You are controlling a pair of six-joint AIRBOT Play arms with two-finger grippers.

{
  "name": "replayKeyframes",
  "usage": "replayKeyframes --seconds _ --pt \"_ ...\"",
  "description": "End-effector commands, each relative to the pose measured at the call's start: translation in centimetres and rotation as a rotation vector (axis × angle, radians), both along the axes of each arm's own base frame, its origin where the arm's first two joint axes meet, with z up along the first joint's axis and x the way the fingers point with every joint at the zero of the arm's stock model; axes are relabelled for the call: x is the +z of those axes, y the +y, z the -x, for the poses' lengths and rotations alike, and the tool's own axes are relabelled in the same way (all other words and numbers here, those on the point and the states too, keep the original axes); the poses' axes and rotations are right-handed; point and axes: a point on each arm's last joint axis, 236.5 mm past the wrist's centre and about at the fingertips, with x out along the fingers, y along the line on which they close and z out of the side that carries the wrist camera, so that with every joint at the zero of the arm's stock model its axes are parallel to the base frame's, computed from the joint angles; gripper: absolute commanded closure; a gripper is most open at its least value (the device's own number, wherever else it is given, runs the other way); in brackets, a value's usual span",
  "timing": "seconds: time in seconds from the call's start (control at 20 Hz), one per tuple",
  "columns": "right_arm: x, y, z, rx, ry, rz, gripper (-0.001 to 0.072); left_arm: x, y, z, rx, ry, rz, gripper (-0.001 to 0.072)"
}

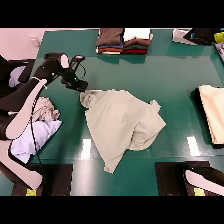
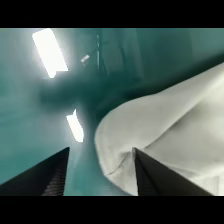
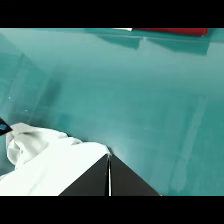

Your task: Fold the shirts.

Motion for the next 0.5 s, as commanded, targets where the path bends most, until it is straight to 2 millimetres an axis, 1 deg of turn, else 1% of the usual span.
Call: replayKeyframes --seconds 0.0,0.05,0.1,0.15,0.2,0.25,0.3,0.45 --pt "-0.6 0.2 -0.2 0.005 0.019 0.003 0.0691 -3.1 -0.9 1.1 0.025 0.103 0.056 0.0219" --pt "-0.6 0.1 -0.1 0.005 0.02 0.005 0.069 -3.4 -1.0 1.1 0.026 0.112 0.059 0.0221" --pt "-0.8 0.1 -0.1 0.005 0.025 0.008 0.069 -3.4 -1.0 1.1 0.026 0.111 0.059 0.0287" --pt "-1.1 -0.2 0.1 0.002 0.04 0.011 0.0691 -3.2 -1.0 1.1 0.02 0.107 0.058 0.0553" --pt "-1.9 -0.7 0.3 -0.008 0.064 0.012 0.0691 -2.7 -0.9 0.9 0.01 0.098 0.051 0.0675" --pt "-3.2 -1.2 0.6 -0.022 0.097 0.011 0.0691 -2.0 -0.7 0.5 0.006 0.082 0.041 0.0681" --pt "-5.1 -1.8 1.3 -0.037 0.146 0.012 0.069 -0.7 -0.4 -0.3 0.002 0.046 0.031 0.0682" --pt "-13.1 -4.6 4.4 -0.113 0.346 0.003 0.0691 3.7 0.2 -2.2 -0.002 -0.077 0.013 0.0682"
